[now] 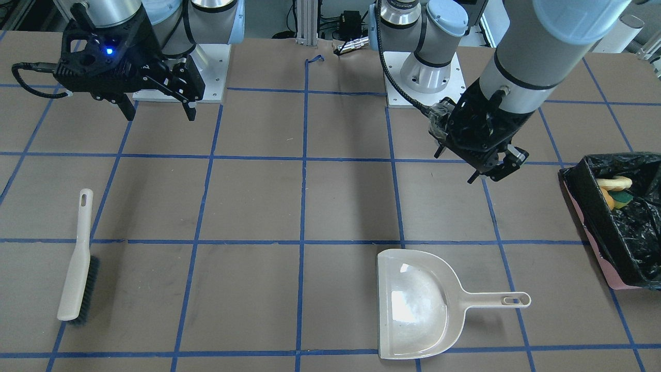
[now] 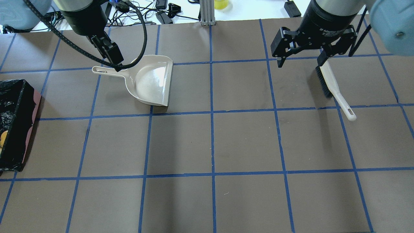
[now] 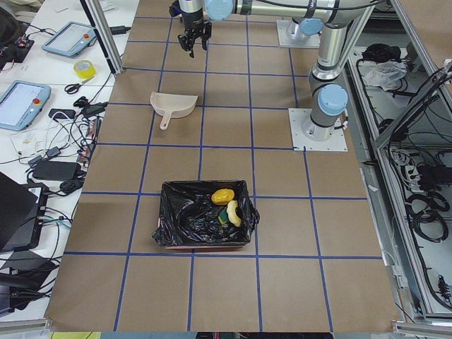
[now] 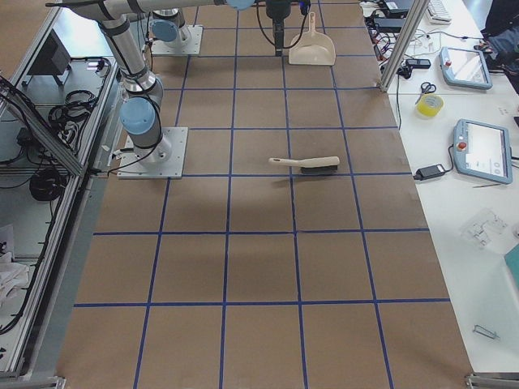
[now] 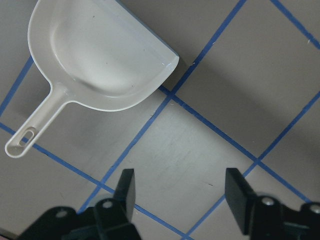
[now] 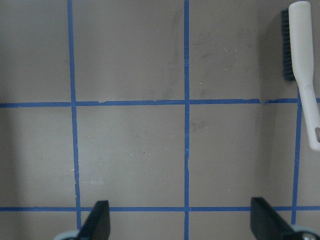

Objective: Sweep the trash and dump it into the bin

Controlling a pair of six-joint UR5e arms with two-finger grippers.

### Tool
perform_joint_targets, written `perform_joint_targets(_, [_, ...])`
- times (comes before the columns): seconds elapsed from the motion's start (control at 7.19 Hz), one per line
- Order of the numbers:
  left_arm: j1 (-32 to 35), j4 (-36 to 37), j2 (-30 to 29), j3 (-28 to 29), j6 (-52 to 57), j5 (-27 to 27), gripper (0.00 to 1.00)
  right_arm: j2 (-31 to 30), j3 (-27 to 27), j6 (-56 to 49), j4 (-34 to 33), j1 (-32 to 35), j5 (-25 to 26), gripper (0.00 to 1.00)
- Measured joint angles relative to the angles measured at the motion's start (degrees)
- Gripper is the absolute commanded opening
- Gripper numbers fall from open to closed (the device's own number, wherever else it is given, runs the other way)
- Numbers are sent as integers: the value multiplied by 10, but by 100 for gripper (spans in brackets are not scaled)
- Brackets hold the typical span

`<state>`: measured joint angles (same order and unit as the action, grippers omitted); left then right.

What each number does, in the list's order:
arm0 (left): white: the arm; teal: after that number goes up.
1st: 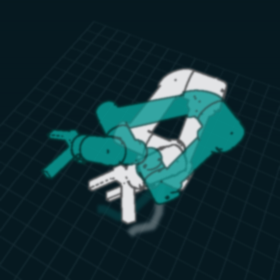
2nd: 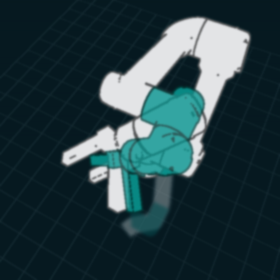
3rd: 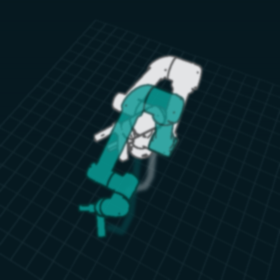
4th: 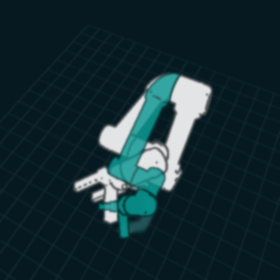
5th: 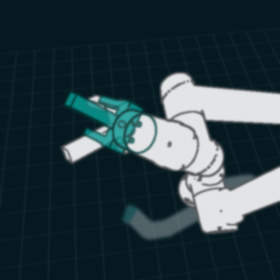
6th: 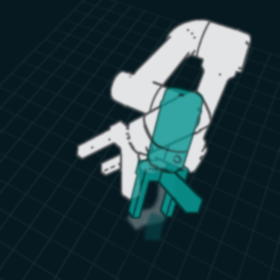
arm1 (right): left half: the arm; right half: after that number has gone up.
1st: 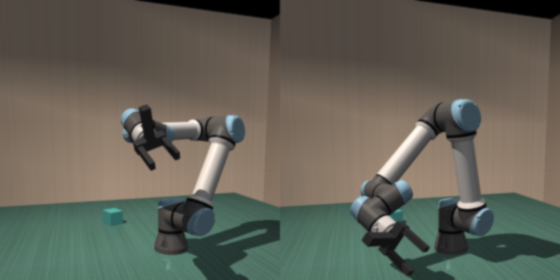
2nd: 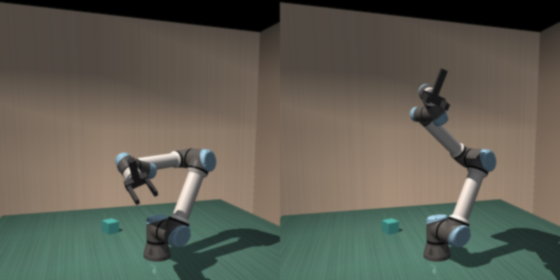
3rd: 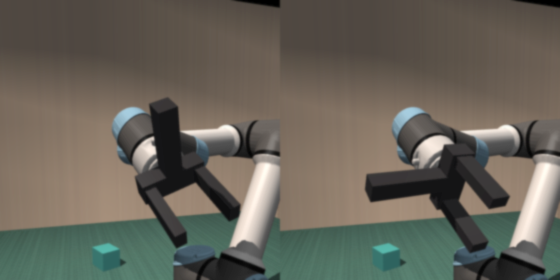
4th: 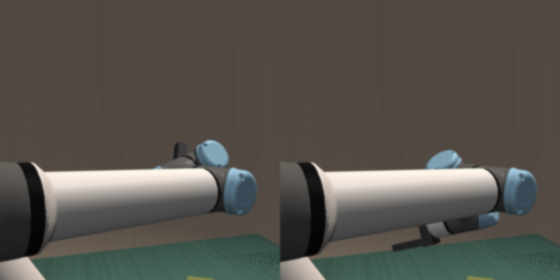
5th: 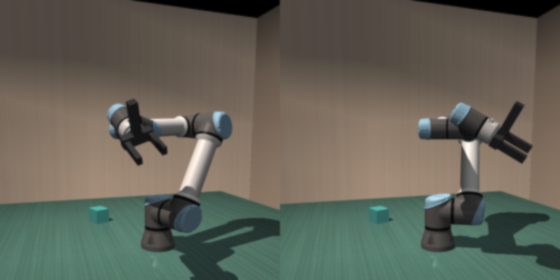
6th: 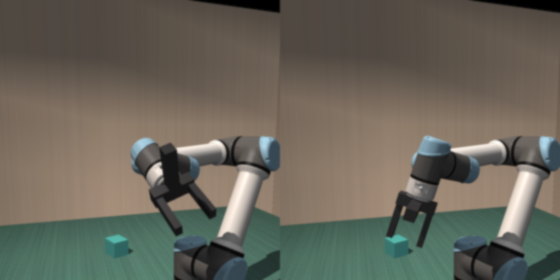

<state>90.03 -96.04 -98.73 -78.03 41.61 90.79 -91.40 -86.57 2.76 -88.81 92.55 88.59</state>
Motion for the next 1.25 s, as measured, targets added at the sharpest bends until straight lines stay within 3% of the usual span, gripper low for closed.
perform_joint_targets(0.42, [2,-4,57,-45,-185,-8,100,0,0,0,0,0,1,100])
perform_joint_targets(1.25, [-6,39,85,-77,-292,-7,100,0,0,0,0,0,1,100])
